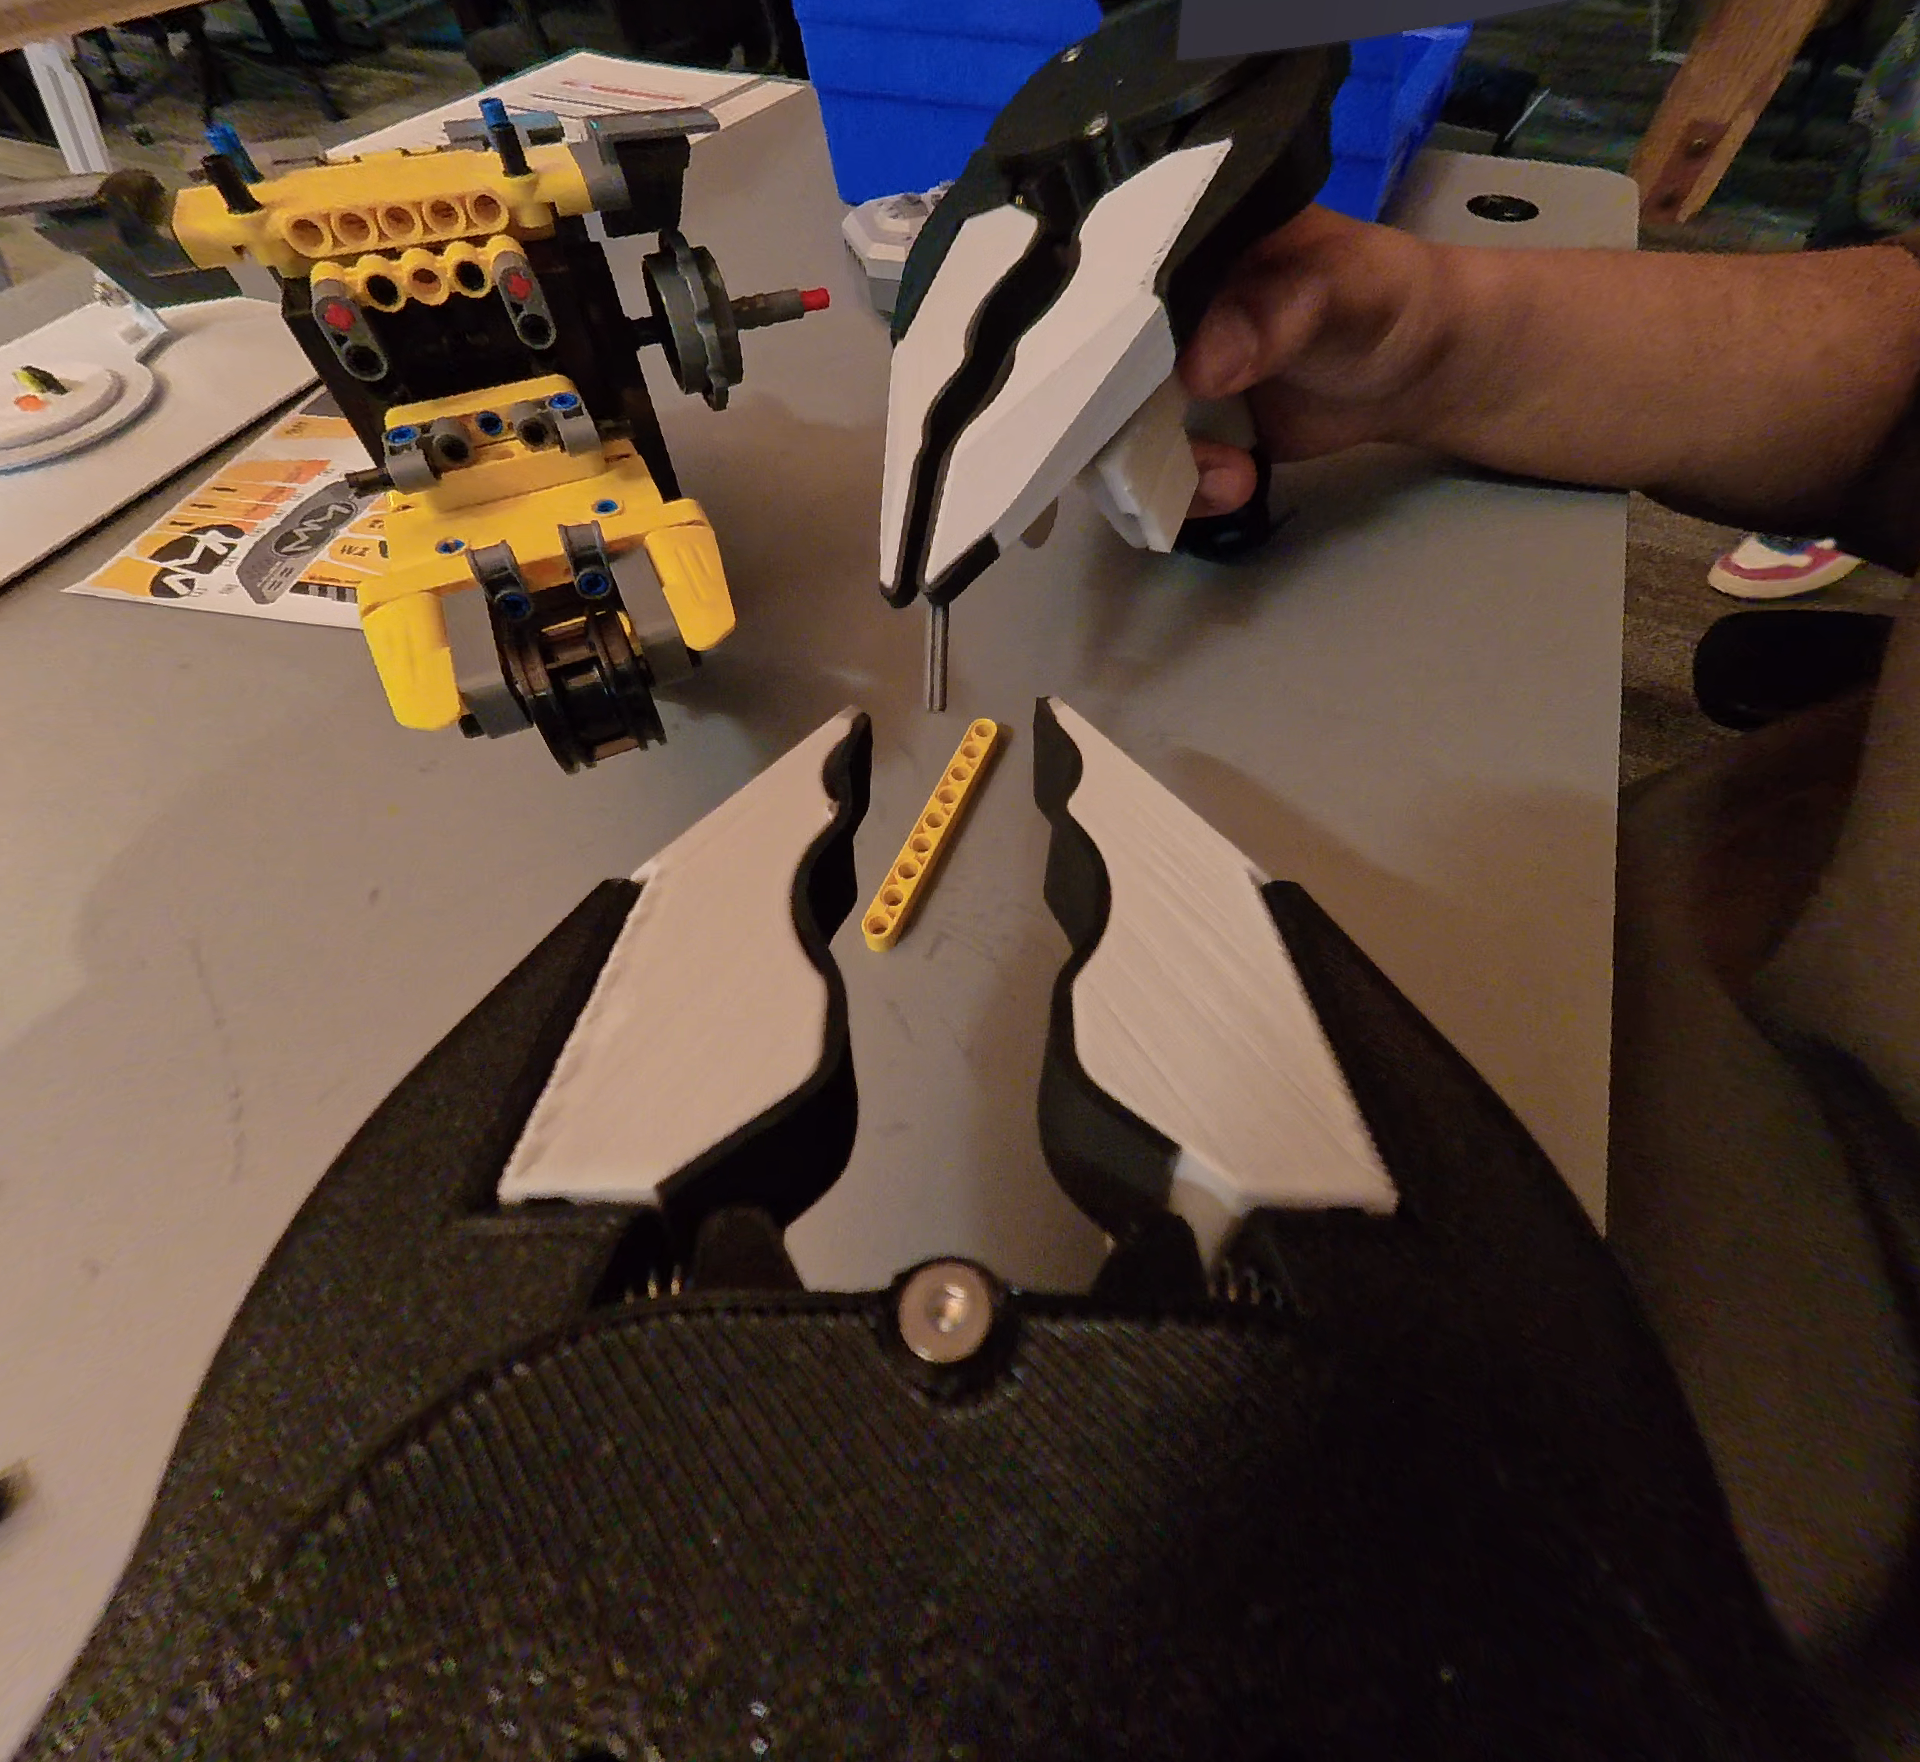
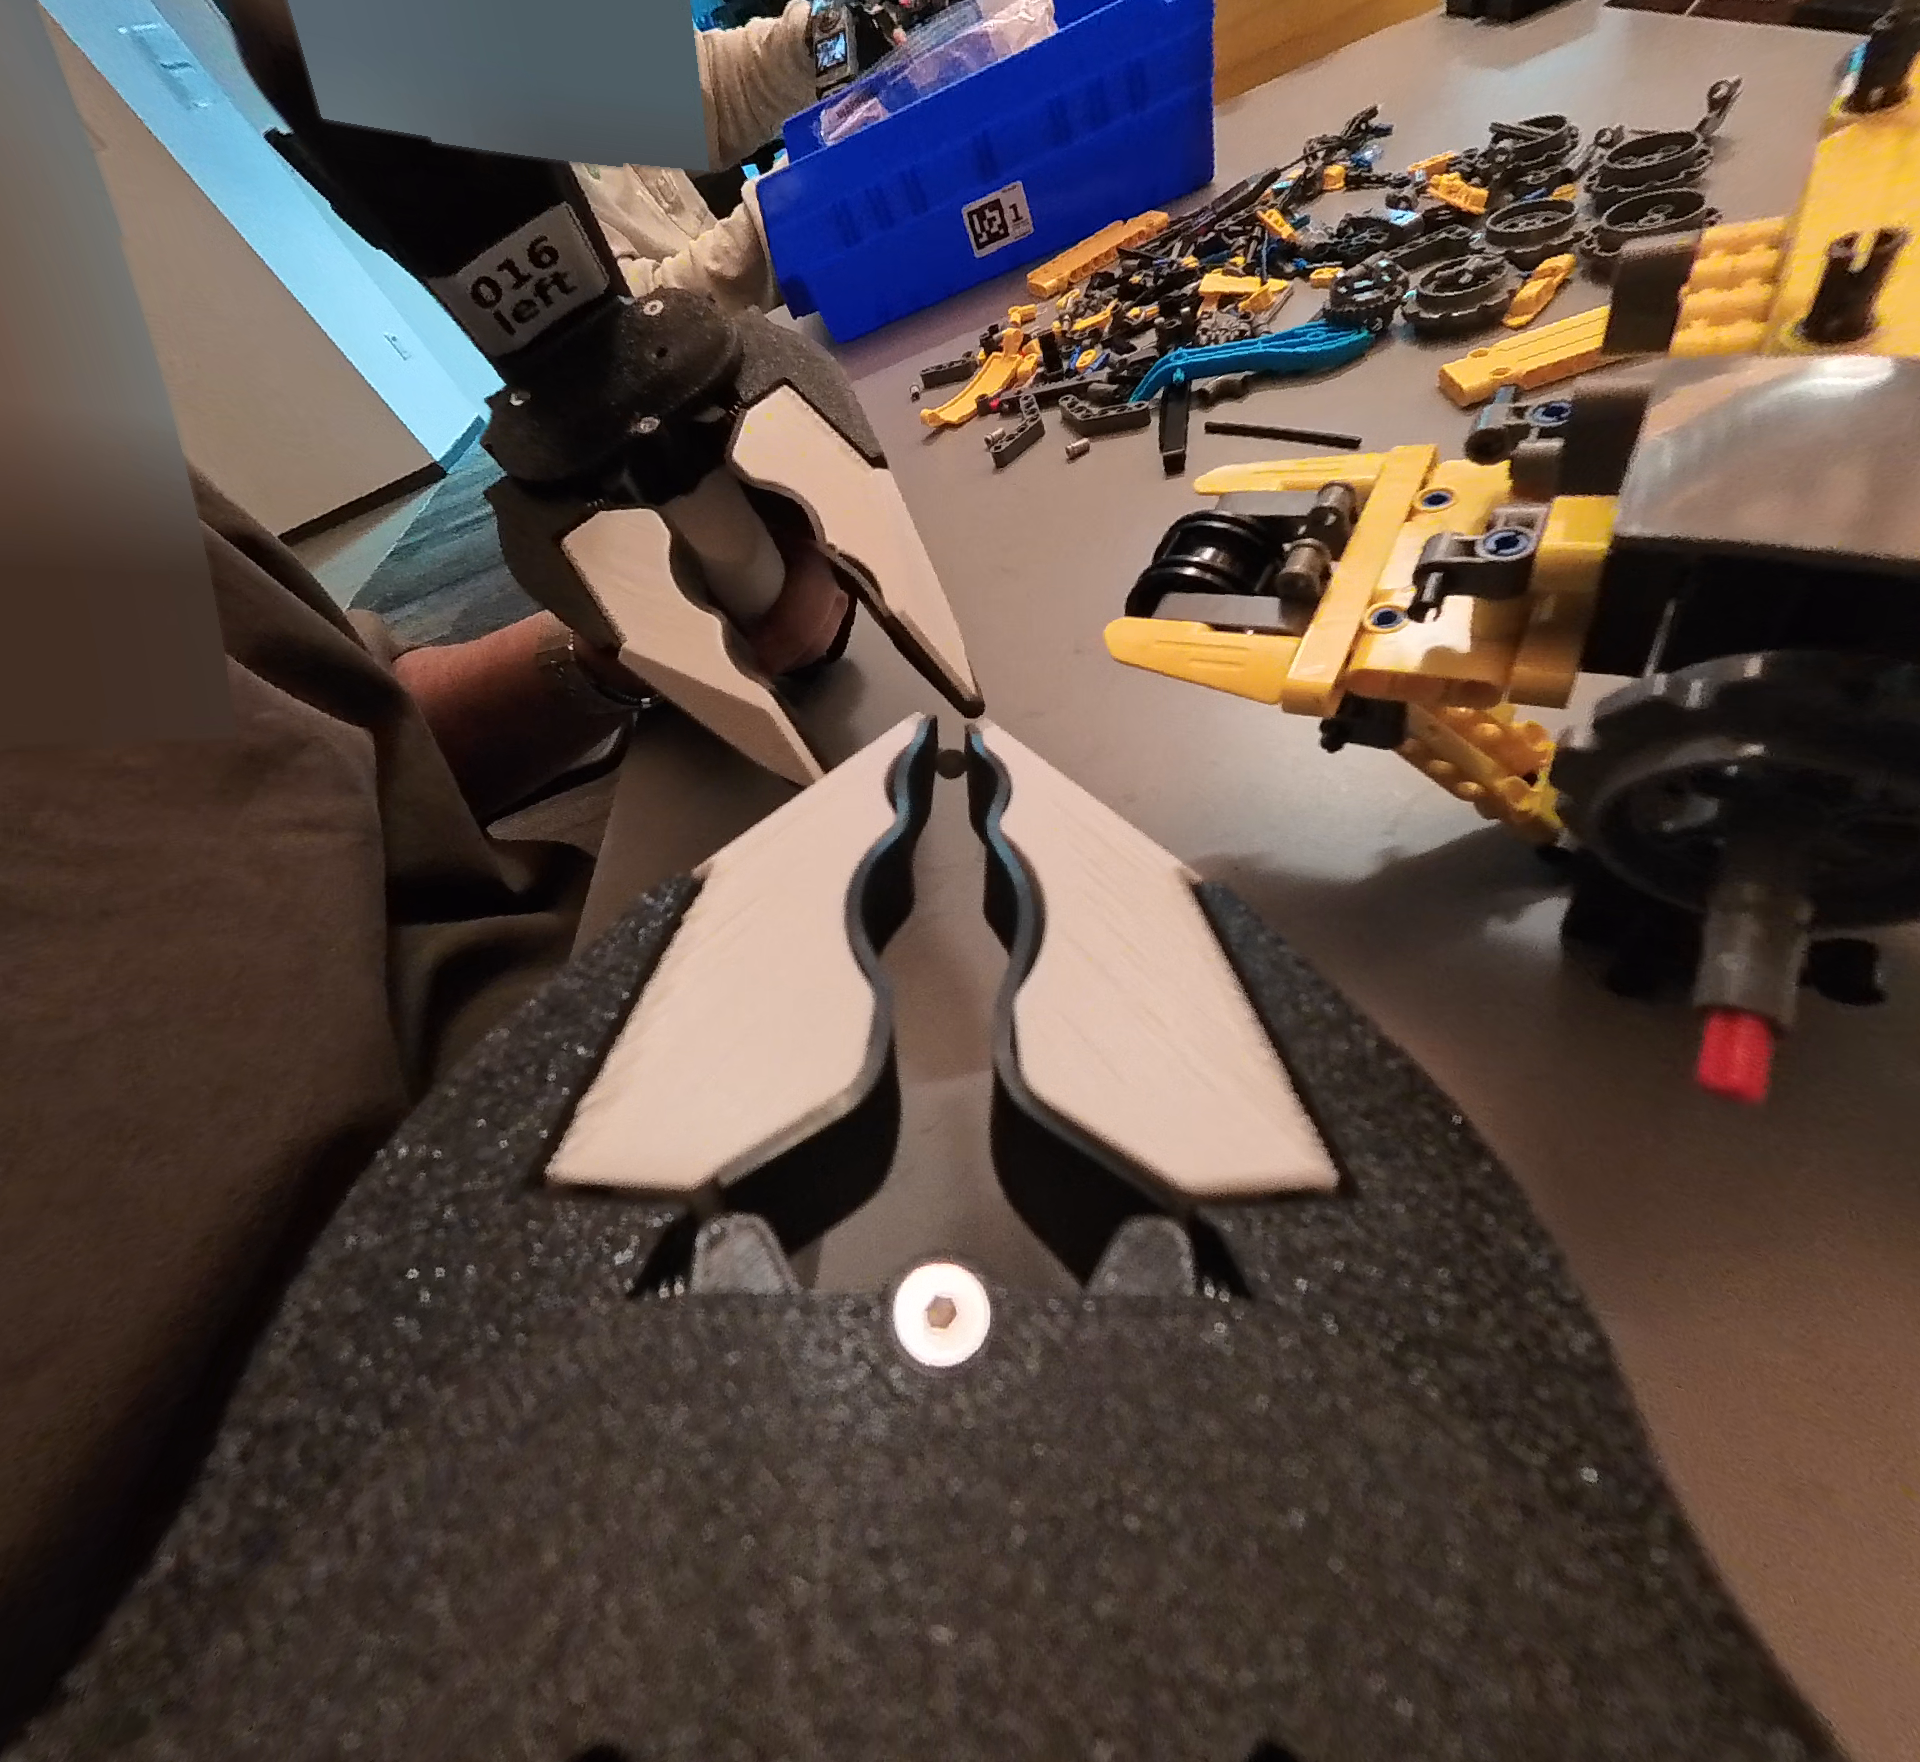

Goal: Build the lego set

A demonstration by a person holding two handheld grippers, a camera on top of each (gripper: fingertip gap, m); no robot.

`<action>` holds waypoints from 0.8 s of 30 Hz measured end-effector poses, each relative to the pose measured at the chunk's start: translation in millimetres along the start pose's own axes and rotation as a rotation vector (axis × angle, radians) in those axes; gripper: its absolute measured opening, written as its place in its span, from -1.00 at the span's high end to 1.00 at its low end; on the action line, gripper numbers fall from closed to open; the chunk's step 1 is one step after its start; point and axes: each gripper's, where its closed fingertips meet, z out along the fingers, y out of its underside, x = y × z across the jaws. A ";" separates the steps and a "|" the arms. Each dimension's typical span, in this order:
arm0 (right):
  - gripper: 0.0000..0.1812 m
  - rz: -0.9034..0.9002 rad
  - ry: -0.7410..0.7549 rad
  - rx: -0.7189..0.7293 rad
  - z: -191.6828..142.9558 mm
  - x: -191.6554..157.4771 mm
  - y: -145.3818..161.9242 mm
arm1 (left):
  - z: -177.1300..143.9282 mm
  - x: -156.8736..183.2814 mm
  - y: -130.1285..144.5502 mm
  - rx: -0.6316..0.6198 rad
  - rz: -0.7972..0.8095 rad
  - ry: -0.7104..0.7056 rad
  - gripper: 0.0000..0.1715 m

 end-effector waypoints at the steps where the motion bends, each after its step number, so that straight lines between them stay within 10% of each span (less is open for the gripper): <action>1: 0.95 -0.002 0.001 0.001 -0.2 -0.1 -0.4 | 0.0 -0.2 0.0 0.000 -0.001 -0.001 0.68; 24: 0.95 -0.162 0.172 -0.123 5.5 12.5 14.6 | -3.3 -26.5 35.6 -0.206 -0.011 -0.121 0.57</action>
